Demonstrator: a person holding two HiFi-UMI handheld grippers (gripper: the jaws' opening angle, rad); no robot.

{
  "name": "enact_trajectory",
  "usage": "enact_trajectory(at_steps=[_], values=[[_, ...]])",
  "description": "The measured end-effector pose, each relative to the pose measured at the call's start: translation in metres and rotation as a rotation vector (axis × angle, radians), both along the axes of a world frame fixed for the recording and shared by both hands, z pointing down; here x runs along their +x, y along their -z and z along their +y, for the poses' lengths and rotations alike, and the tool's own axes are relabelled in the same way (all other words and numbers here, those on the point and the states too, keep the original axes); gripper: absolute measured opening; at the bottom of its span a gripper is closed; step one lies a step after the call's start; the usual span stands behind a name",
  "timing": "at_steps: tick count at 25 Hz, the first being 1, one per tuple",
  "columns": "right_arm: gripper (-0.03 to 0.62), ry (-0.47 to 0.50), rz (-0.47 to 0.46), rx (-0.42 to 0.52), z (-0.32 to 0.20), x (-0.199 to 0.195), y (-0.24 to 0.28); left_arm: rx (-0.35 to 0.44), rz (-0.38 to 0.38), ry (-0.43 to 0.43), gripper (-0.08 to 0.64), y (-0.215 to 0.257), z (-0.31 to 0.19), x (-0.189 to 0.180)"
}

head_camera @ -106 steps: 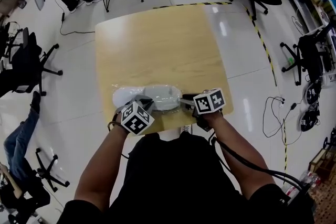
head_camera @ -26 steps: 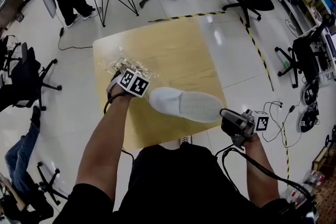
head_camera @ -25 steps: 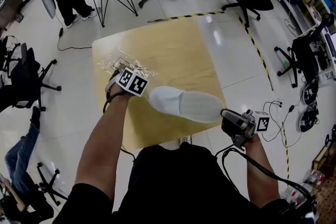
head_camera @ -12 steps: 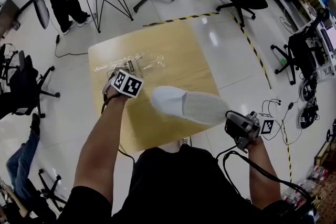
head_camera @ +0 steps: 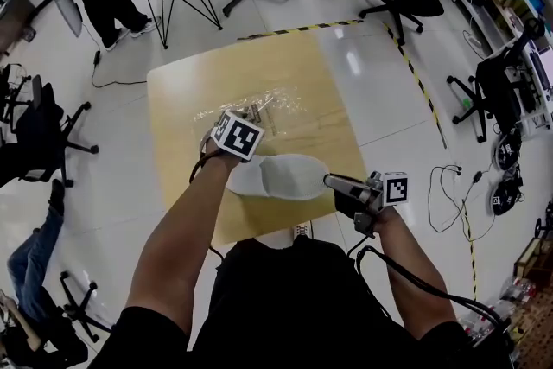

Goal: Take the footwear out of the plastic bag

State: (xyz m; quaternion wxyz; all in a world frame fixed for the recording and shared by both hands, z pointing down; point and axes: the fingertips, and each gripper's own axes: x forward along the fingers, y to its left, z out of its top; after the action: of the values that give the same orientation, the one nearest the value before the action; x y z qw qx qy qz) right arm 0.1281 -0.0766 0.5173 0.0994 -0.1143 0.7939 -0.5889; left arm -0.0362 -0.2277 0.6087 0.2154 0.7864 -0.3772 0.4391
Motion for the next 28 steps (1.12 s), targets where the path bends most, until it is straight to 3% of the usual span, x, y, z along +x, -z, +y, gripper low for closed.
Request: enact_trajectory(at_steps=[1, 4, 7, 13, 15, 18, 20, 22, 24, 25, 27, 28], values=[[0.031, 0.017, 0.037, 0.003, -0.003, -0.009, -0.007, 0.003, 0.012, -0.003, 0.118, 0.001, 0.003, -0.001], [0.031, 0.053, 0.151, 0.001, -0.012, -0.024, -0.025, 0.078, 0.035, 0.014, 0.126, 0.024, 0.001, -0.015], [0.032, 0.077, 0.238, -0.013, -0.017, -0.028, -0.042, 0.087, 0.103, 0.067, 0.124, 0.042, 0.013, -0.027], [0.04, 0.236, 0.407, -0.014, -0.005, -0.044, -0.071, 0.093, 0.207, 0.266, 0.066, 0.081, 0.062, -0.07], [0.046, 0.298, 0.51, 0.016, -0.002, -0.046, -0.084, 0.074, 0.253, 0.355, 0.038, 0.087, 0.087, -0.082], [0.075, 0.339, 0.757, 0.066, -0.003, -0.032, -0.099, 0.047, 0.326, 0.478, 0.015, 0.091, 0.135, -0.091], [0.14, 0.348, 0.903, 0.145, -0.008, -0.018, -0.096, 0.03, 0.352, 0.559, 0.008, 0.091, 0.17, -0.093], [0.191, 0.349, 0.984, 0.247, -0.013, -0.007, -0.083, 0.021, 0.36, 0.63, 0.008, 0.089, 0.202, -0.093], [0.209, 0.327, 1.002, 0.364, -0.015, 0.0, -0.064, 0.03, 0.374, 0.683, 0.006, 0.091, 0.228, -0.089], [0.175, 0.299, 0.968, 0.418, -0.016, 0.001, -0.05, 0.04, 0.387, 0.7, 0.006, 0.095, 0.239, -0.086], [0.014, 0.222, 0.844, 0.466, -0.016, -0.004, -0.019, 0.065, 0.407, 0.712, 0.006, 0.105, 0.254, -0.08], [0.003, 0.192, 0.787, 0.46, -0.013, -0.008, -0.007, 0.077, 0.409, 0.707, 0.006, 0.11, 0.26, -0.077]])
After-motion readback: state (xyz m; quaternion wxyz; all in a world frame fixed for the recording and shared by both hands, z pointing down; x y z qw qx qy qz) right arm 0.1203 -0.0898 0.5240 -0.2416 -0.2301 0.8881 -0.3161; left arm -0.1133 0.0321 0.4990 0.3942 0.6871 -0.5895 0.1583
